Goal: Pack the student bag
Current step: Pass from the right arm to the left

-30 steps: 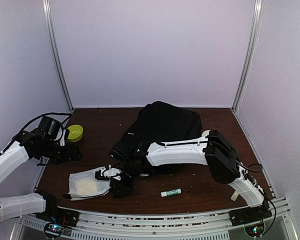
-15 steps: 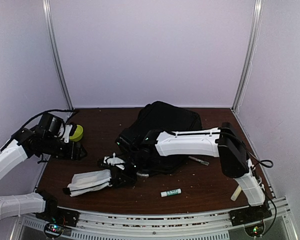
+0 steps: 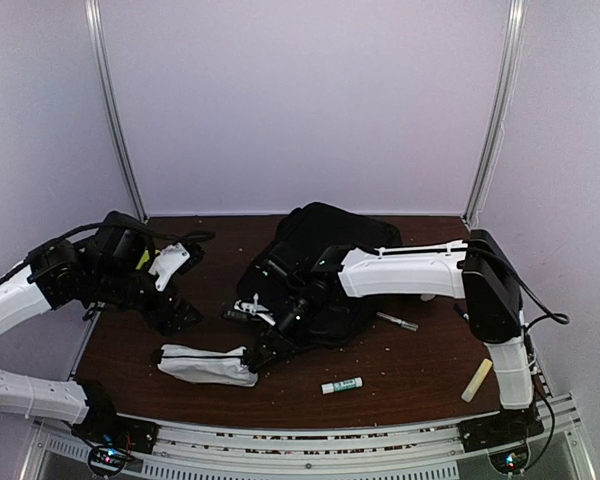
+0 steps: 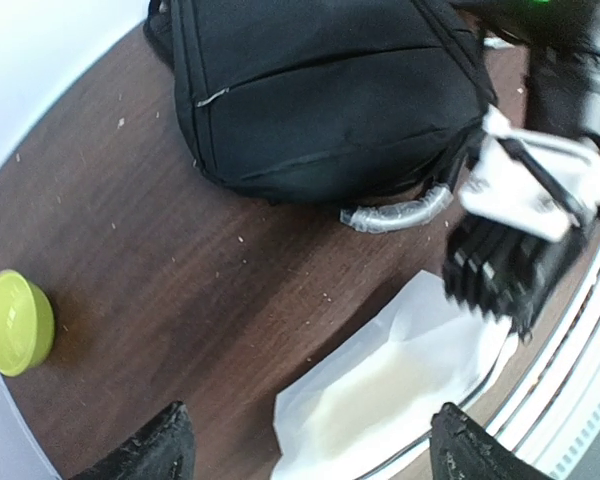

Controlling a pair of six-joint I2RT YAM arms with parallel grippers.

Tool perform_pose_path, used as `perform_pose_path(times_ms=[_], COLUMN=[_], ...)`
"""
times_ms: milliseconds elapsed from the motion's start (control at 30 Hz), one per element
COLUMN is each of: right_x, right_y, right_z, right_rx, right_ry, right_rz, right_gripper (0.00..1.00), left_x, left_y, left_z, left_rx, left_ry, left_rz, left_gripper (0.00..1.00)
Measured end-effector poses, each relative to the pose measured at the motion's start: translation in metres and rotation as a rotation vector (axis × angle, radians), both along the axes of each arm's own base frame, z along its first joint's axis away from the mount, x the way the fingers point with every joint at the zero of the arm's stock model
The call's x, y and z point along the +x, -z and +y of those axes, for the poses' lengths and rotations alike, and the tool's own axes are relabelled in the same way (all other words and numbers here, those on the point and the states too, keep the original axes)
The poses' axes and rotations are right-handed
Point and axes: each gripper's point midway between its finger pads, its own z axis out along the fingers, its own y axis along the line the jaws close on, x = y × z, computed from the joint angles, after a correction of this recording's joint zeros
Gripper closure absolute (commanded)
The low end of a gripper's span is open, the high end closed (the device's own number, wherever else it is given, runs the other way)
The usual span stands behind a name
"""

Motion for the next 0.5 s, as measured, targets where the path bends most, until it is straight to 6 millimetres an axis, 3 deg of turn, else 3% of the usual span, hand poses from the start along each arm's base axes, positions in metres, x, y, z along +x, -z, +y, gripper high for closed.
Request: perform_pose_path(times_ms=[267, 367, 500], right_x=[0.030, 0.038, 0.042], right_y=[0.004, 0.004, 0.004], right_z=[-0.013, -0.016, -0.018], right_rx=[-0.001, 0.001, 0.001], right_ry=[0.059, 0.077, 0.084], right_rz=[0.024, 0.025, 0.025], right_gripper=[1.00, 1.00, 1.00], left_x=[-0.023, -0.029, -0.028], left_y=[-0.020, -0.009, 0.025], left_z=[-0.004, -0.012, -0.026], left_rx=[0.003, 0.024, 0.114], left_ry=[0.258, 0.347, 0.438], left_rz=[-0.119, -0.093, -0.001], left_gripper=[0.15, 0.15, 0.15])
